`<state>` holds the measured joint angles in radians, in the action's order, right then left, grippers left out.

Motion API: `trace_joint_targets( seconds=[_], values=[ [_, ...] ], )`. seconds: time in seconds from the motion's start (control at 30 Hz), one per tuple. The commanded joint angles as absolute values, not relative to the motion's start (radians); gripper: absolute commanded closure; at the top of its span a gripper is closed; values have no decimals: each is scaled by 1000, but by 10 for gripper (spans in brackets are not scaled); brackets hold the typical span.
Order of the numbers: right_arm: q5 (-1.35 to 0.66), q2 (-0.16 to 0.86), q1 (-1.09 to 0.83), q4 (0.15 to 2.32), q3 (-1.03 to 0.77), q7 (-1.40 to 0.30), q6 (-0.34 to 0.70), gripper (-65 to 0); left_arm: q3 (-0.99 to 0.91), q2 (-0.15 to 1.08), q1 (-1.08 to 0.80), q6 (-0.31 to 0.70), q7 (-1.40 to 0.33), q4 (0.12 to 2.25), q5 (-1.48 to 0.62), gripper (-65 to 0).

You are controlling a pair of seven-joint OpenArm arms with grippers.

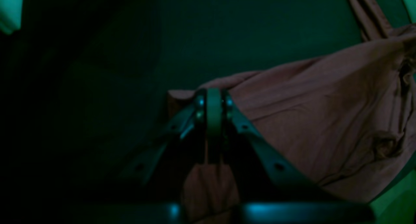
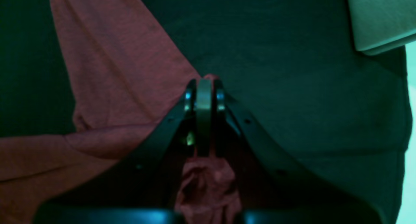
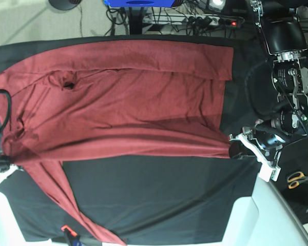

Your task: Fold the T-shirt properly

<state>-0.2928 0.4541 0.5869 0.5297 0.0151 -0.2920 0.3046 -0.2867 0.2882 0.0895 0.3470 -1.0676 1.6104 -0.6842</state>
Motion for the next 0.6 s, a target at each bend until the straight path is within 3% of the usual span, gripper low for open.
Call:
trace_joint_targets(
  seconds=[0.0,0.57],
  values=[
    [-302,481,621,549,8,-272,302,0,-292,300,105,351,-1056,1635,-696,0],
    [-302,475,585,693,8,-277,303,0,-294,302,105,351,-1055,1635,-696,0]
  ],
)
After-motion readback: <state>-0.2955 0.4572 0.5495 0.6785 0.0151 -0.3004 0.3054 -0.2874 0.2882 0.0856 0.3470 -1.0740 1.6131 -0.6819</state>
